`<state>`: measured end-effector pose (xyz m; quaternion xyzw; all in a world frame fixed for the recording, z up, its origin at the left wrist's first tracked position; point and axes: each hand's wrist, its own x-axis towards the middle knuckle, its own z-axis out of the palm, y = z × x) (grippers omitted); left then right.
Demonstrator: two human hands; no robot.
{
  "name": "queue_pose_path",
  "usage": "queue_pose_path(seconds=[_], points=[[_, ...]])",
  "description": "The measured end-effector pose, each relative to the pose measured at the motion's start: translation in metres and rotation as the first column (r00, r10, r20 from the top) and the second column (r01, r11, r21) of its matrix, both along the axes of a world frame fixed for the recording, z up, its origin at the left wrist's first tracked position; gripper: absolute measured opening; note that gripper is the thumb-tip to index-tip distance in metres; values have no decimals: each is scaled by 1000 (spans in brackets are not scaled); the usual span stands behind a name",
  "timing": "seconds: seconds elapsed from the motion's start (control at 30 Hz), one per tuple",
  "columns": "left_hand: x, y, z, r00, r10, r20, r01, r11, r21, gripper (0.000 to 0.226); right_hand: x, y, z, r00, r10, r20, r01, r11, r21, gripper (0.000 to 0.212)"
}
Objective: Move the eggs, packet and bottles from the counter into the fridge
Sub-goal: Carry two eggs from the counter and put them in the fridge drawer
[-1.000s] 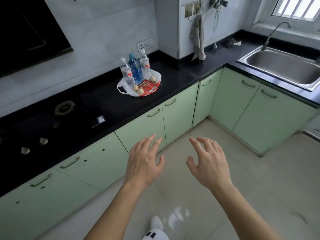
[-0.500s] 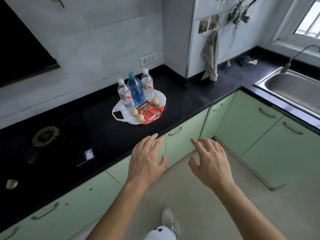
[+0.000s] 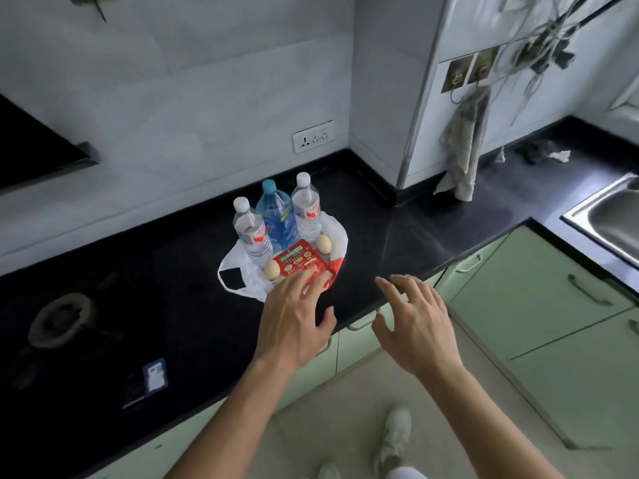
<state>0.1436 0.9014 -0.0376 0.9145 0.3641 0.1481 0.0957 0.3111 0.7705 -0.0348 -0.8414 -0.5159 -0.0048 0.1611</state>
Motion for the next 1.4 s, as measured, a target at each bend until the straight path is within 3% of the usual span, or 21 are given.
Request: queue_pose_path(seconds=[0.4, 0.8, 1.17, 1.4], points=[[63, 76, -9, 960, 279, -39, -280, 960, -31, 62, 103, 136, -9, 958, 284, -47, -282, 959, 34, 52], [80, 86, -26, 804, 594, 21, -588, 800, -117, 57, 147, 210, -27, 835, 542, -93, -545, 839, -7, 55], [51, 93, -69, 728, 685, 37, -643, 701, -309, 56, 126, 237, -58, 836, 502, -224, -529, 844, -84, 57], [58, 110, -113, 660, 751, 24, -683, 613, -397, 40, 114, 251, -99, 857, 244, -453, -362, 912, -193, 54]])
